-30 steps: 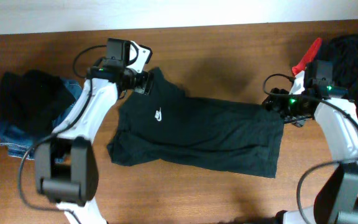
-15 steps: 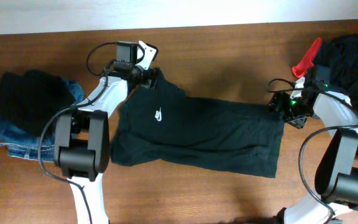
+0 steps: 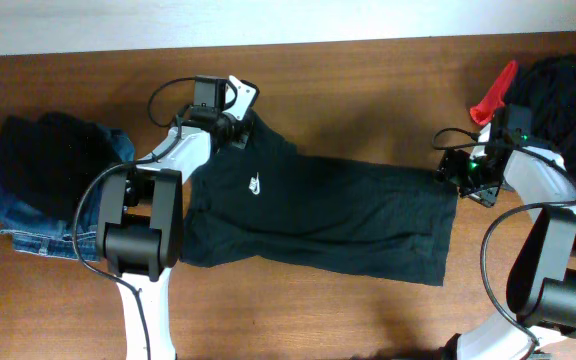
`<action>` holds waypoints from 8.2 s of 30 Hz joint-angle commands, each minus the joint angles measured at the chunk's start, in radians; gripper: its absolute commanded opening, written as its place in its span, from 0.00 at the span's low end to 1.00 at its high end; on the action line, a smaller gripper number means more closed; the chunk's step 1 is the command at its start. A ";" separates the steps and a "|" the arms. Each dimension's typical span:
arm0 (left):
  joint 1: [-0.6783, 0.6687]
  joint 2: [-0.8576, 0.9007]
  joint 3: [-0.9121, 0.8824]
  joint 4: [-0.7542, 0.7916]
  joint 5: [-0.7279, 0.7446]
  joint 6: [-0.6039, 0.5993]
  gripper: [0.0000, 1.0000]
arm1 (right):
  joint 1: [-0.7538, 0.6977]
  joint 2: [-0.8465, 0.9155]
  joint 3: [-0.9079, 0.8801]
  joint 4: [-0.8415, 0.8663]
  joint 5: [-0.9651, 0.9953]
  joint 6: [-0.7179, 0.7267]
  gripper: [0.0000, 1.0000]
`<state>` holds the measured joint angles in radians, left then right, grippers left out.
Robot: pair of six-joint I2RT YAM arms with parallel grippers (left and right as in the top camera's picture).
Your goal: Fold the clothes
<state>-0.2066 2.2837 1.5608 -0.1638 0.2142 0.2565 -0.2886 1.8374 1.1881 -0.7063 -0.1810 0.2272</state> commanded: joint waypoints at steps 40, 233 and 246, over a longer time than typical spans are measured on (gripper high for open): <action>0.002 -0.083 0.102 -0.242 -0.001 0.003 0.00 | -0.037 0.171 0.005 0.118 -0.168 -0.119 0.38; -0.046 -1.024 0.538 -1.074 -0.237 -0.185 0.43 | 0.893 -0.053 0.340 -0.230 0.017 0.288 0.04; -0.046 -1.020 0.538 -1.107 -0.237 -0.185 0.43 | 0.935 -0.004 0.341 -0.217 -0.049 0.195 0.57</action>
<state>-0.2569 1.2457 2.0872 -1.2713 -0.0128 0.0845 0.6544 1.9205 1.5146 -0.9134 -0.2207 0.4576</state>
